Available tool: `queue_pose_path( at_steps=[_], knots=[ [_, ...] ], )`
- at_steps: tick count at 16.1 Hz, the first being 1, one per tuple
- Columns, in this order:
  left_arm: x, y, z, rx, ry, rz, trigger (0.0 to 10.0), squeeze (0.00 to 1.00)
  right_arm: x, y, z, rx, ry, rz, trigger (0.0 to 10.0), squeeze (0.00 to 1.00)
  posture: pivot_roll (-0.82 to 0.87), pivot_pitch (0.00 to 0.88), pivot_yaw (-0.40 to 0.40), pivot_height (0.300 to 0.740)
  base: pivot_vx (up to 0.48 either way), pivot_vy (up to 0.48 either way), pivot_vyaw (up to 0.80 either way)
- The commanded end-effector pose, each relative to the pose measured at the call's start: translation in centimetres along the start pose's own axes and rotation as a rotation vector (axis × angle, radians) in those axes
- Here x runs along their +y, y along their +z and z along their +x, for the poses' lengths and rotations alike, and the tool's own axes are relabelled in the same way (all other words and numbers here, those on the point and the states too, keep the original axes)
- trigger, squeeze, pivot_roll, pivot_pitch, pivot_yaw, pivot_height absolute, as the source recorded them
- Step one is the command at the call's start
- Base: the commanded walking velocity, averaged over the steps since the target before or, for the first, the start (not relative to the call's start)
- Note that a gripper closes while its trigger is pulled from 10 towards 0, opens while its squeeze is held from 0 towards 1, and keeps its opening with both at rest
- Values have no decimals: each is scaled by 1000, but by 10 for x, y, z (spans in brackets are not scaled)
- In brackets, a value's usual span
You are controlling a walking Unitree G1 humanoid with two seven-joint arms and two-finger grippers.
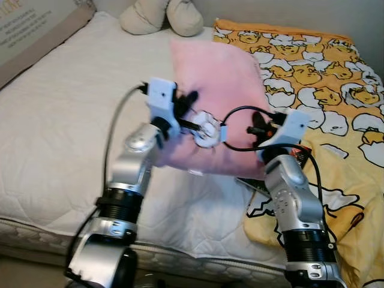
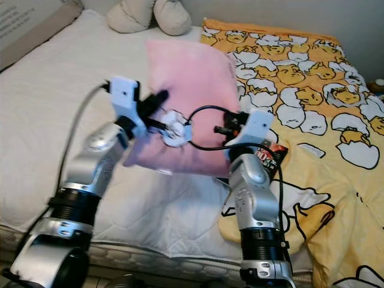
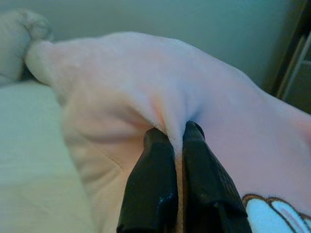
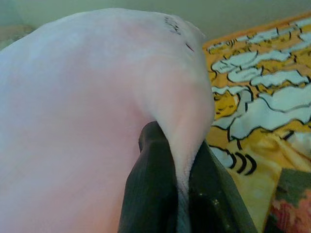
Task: Clean up the room
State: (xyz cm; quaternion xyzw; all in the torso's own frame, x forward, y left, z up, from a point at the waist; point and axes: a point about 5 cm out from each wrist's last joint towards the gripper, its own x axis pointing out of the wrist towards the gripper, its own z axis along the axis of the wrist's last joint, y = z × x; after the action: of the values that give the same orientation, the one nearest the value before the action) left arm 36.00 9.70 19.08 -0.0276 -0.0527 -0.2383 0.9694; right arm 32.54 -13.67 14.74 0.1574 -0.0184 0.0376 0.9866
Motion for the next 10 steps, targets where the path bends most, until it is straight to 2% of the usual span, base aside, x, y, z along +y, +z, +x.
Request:
queue_pose_path(
  at_steps=[1,2,5,9,10],
  knots=[
    [13,25,-5,-100,55,100,0,0,-14,12,-5,-69,-49,-73,0,0,18,0,-29,719,0,0,0],
    [32,19,-20,-78,113,157,0,0,-16,13,-12,-108,-56,-180,0,0,15,0,-28,719,0,0,0],
    [48,13,-34,-52,160,192,0,0,-21,8,-18,-100,-80,-185,0,0,17,0,-30,719,0,0,0],
    [48,10,-37,-45,154,237,0,0,-18,2,-20,-93,-66,-192,0,0,25,0,-37,719,0,0,0],
    [47,10,-37,-44,151,241,0,0,-16,1,-20,-95,-62,-193,0,0,25,0,-36,719,0,296,0]
  ],
)
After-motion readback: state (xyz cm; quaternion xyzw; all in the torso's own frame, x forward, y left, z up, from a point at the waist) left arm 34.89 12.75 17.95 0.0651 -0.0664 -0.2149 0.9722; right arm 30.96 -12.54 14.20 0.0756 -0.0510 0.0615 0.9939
